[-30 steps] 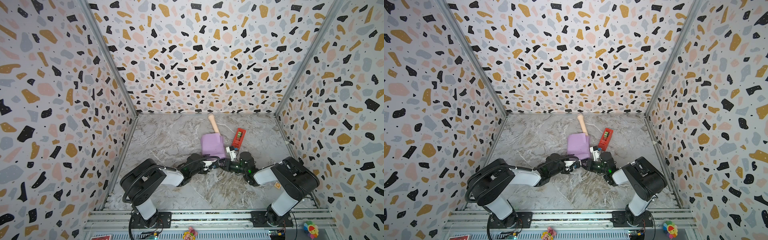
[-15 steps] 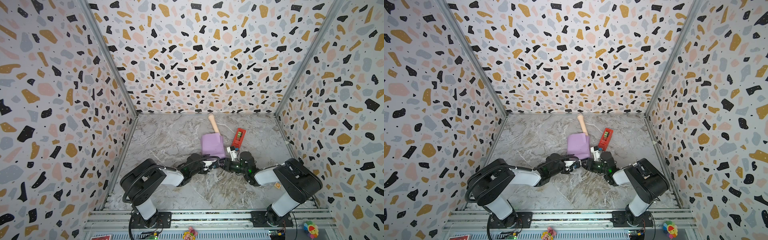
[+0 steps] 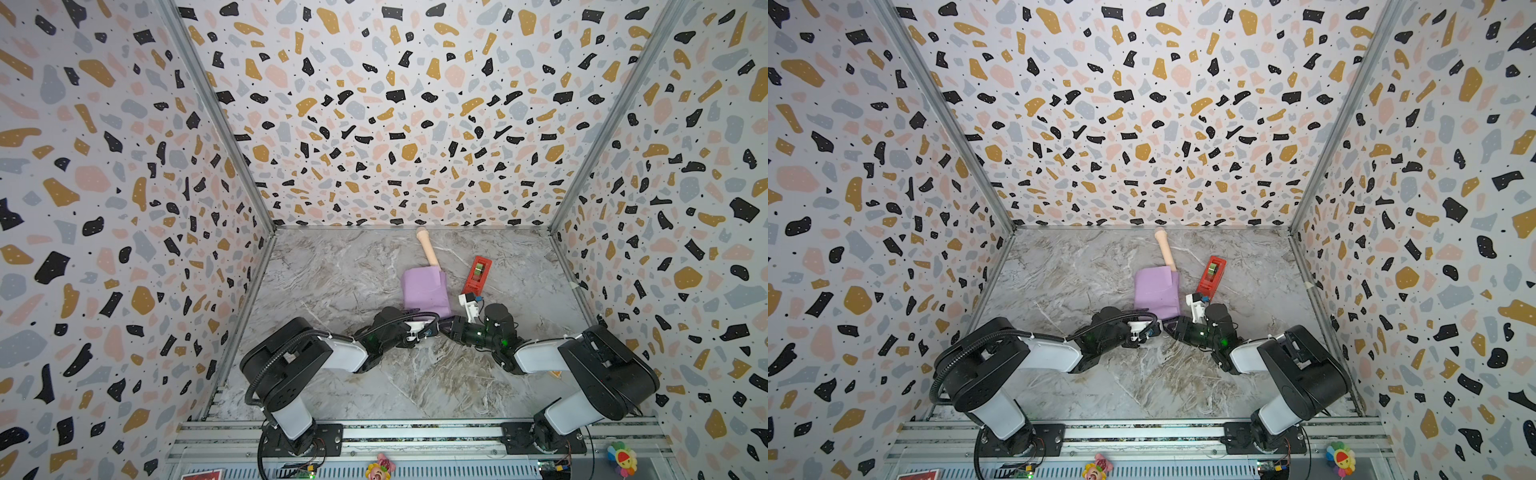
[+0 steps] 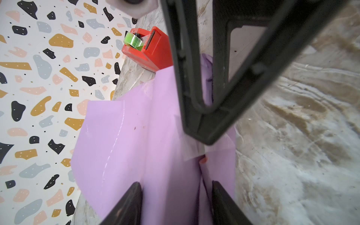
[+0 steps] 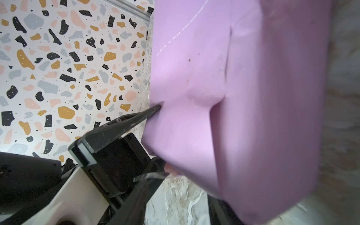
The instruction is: Wrap the gift box in paper
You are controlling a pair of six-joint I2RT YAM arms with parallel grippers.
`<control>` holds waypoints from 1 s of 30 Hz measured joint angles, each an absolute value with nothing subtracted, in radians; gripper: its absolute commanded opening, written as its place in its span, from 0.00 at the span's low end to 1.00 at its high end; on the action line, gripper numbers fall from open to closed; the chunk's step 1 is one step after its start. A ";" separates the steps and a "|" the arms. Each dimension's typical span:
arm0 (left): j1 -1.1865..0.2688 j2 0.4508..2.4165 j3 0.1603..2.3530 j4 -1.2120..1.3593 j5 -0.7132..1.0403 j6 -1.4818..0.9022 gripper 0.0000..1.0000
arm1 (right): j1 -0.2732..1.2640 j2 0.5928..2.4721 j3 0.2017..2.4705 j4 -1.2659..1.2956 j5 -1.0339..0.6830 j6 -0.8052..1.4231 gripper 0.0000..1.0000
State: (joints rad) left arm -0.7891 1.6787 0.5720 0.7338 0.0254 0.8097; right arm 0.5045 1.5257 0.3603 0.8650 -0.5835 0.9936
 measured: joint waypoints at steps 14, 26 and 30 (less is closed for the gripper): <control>-0.788 1.679 0.572 0.734 0.025 0.807 0.55 | 0.537 1.398 0.311 0.767 -0.537 0.907 0.13; -0.787 1.678 0.572 0.734 0.025 0.807 0.55 | 0.579 1.526 0.415 0.791 -0.503 0.890 0.05; -0.787 1.678 0.572 0.735 0.025 0.806 0.55 | 0.579 1.542 0.440 0.794 -0.505 0.891 0.04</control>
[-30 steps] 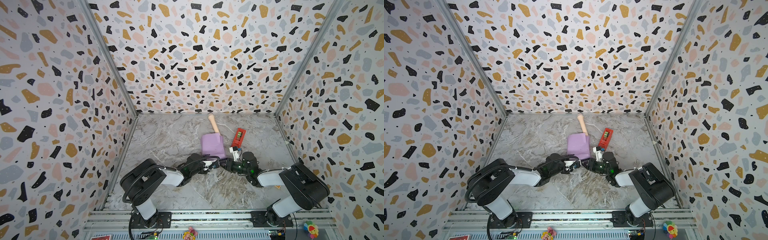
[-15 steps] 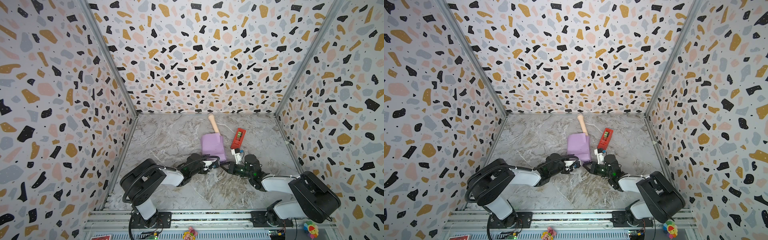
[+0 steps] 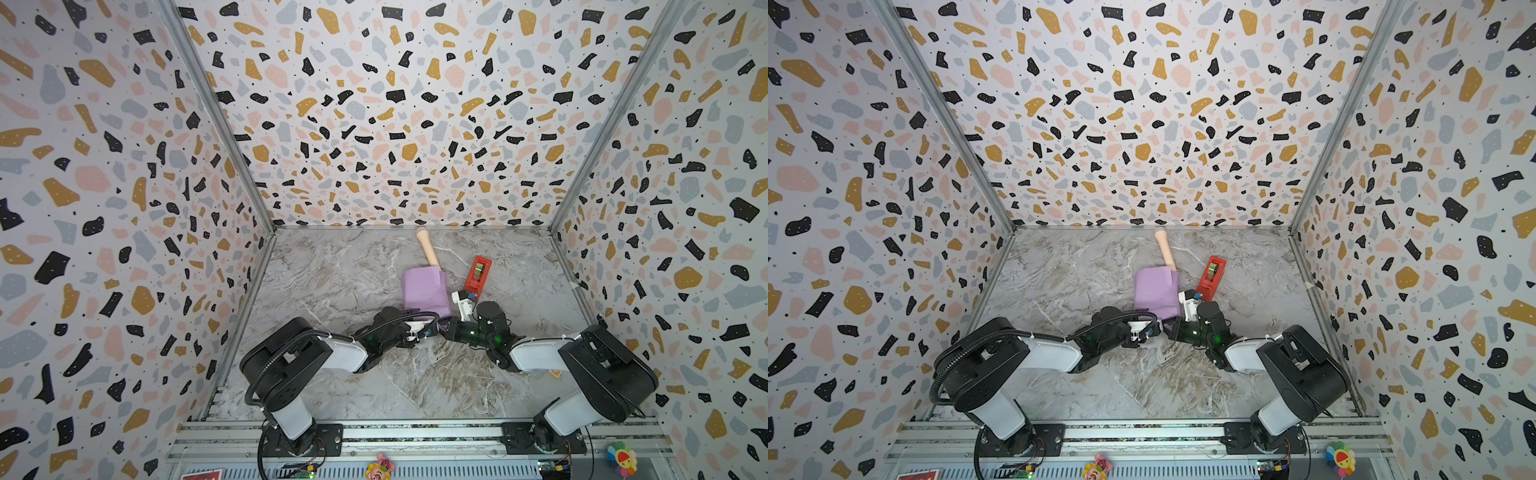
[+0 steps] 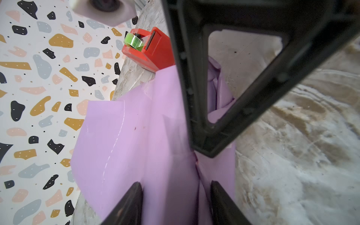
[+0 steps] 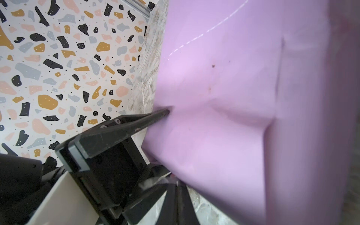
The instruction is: Wrap the gift box in paper
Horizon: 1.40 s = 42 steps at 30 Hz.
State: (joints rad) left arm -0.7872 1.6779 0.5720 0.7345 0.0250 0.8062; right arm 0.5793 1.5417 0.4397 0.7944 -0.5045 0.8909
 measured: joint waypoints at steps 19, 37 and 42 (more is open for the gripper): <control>-0.787 1.678 0.572 0.735 0.025 0.800 0.54 | 0.549 1.542 0.459 0.818 -0.542 0.904 0.03; -0.787 1.678 0.572 0.735 0.025 0.799 0.57 | 0.542 1.586 0.525 0.762 -0.526 0.905 0.01; -0.787 1.678 0.572 0.732 0.025 0.792 0.63 | 0.541 1.589 0.532 0.728 -0.521 0.891 0.02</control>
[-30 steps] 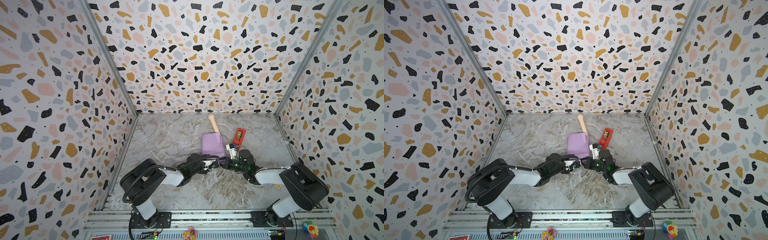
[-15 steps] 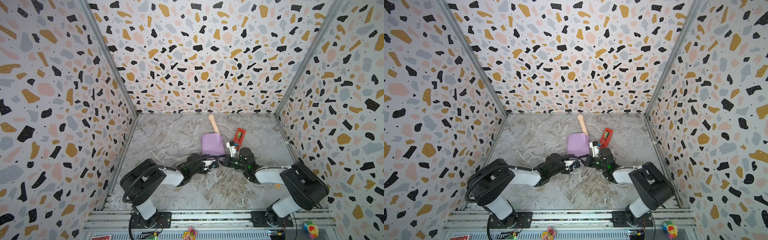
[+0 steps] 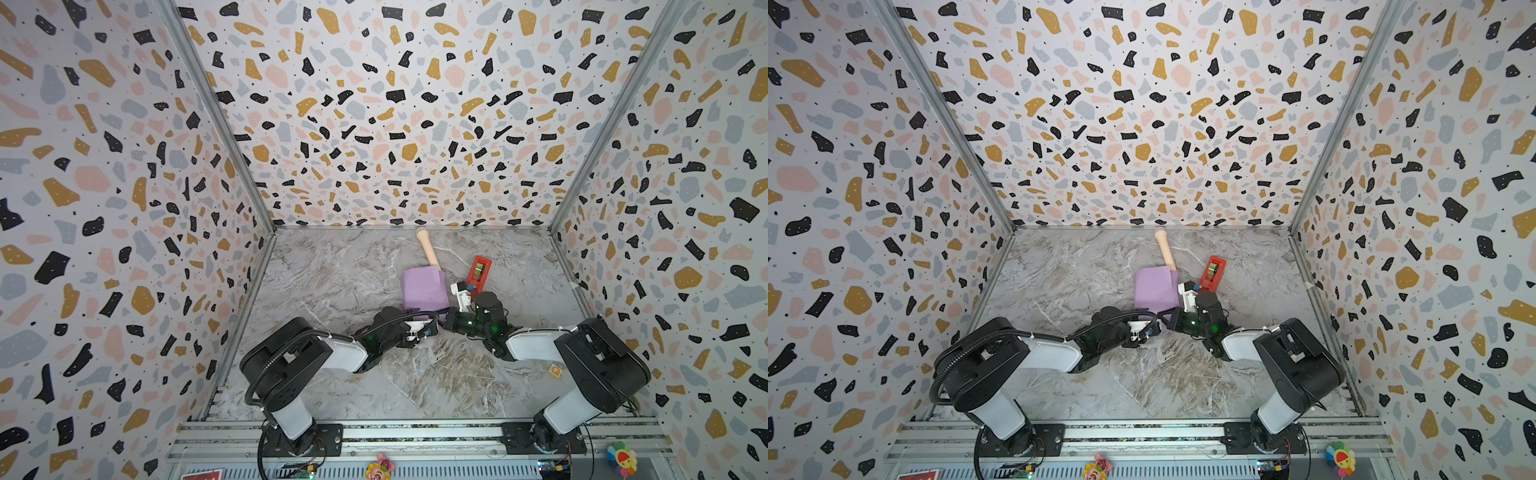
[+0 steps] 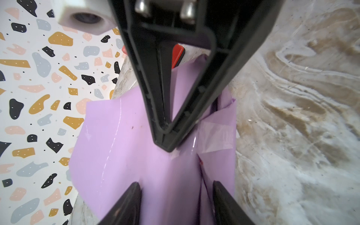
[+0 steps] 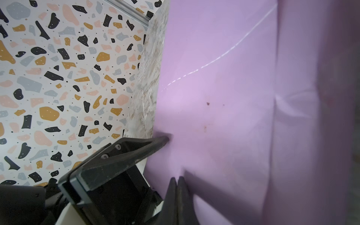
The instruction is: Wrap the gift box in paper
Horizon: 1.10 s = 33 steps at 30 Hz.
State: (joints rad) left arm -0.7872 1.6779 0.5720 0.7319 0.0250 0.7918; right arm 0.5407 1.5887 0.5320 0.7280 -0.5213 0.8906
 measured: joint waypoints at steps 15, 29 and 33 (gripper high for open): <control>-0.787 1.678 0.572 0.725 0.026 0.774 0.69 | 0.472 1.364 0.496 0.559 -0.549 0.798 0.07; -0.787 1.675 0.572 0.722 0.026 0.773 0.69 | 0.611 1.485 0.422 0.666 -0.453 0.757 0.07; -0.787 1.669 0.572 0.712 0.025 0.771 0.69 | 0.620 1.520 0.422 0.710 -0.392 0.749 0.06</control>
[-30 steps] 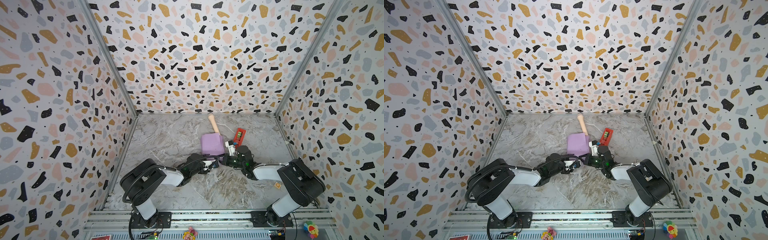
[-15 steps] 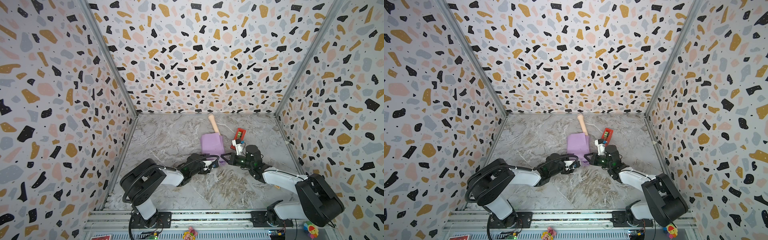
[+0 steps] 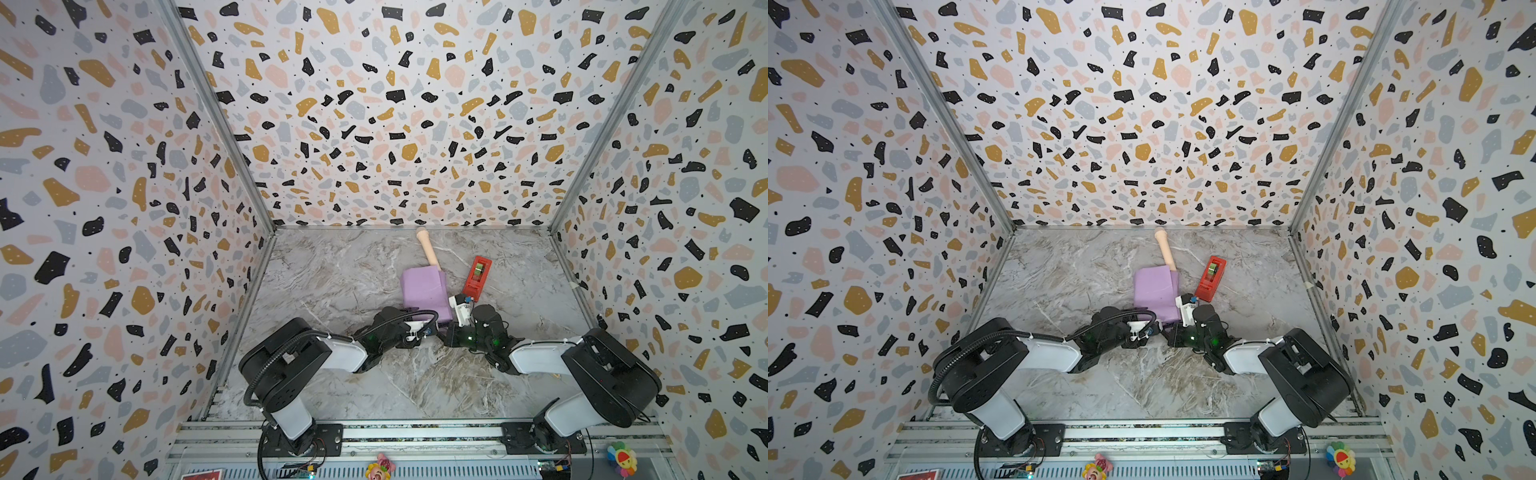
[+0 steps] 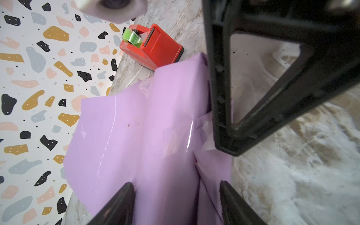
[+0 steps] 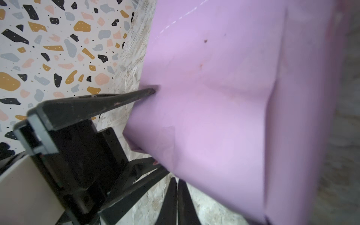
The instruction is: Wrap the gift box in paper
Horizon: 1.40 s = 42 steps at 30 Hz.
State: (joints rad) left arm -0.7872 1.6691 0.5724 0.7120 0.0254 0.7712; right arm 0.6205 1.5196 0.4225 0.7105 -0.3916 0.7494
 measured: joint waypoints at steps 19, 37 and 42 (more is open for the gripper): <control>-0.786 1.546 0.567 0.702 0.070 0.666 0.81 | 0.627 1.464 0.332 0.681 -0.281 0.643 0.12; -0.624 1.538 0.680 0.511 0.012 -0.537 0.77 | 0.418 1.606 0.727 0.437 -0.387 0.663 0.68; -0.625 1.675 0.757 0.498 0.117 -0.633 0.70 | 0.418 1.695 0.761 0.430 -0.486 0.667 0.55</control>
